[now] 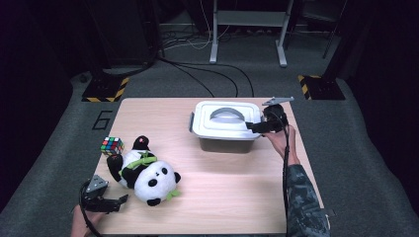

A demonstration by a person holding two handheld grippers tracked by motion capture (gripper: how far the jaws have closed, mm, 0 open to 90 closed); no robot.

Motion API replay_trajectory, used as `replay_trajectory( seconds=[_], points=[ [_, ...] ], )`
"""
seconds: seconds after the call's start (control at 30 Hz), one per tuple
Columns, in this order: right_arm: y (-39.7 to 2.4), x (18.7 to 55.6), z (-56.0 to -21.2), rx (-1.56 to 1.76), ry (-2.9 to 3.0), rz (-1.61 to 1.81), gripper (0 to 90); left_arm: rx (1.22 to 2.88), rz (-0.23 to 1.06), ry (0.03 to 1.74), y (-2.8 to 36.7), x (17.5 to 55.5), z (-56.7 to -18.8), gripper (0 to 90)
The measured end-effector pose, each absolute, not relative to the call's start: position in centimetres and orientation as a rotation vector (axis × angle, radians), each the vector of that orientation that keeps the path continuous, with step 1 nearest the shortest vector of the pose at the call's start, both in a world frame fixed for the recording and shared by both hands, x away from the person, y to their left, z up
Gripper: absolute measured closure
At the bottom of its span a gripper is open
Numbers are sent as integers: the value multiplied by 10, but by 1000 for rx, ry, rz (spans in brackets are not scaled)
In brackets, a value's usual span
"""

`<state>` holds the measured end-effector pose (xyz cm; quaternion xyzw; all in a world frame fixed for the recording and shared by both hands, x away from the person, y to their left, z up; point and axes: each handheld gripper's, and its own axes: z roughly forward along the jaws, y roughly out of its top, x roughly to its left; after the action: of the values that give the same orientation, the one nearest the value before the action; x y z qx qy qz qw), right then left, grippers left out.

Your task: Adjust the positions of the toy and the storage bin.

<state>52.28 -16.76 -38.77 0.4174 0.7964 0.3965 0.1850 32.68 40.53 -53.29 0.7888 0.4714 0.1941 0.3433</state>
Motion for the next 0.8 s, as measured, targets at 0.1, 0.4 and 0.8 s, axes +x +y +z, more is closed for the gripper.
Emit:
replay_trajectory(
  seconds=[0.1,0.4,0.8],
  points=[
    [-157,528,-389,1147,2277,1130,68,2050,504,1225,405,327,-533,9],
    [-134,544,-395,1108,2329,1117,157,2050,504,1225,405,327,-533,9],
    [-117,559,-389,1013,2393,1071,424,2050,504,1225,405,327,-533,9]
  ],
)
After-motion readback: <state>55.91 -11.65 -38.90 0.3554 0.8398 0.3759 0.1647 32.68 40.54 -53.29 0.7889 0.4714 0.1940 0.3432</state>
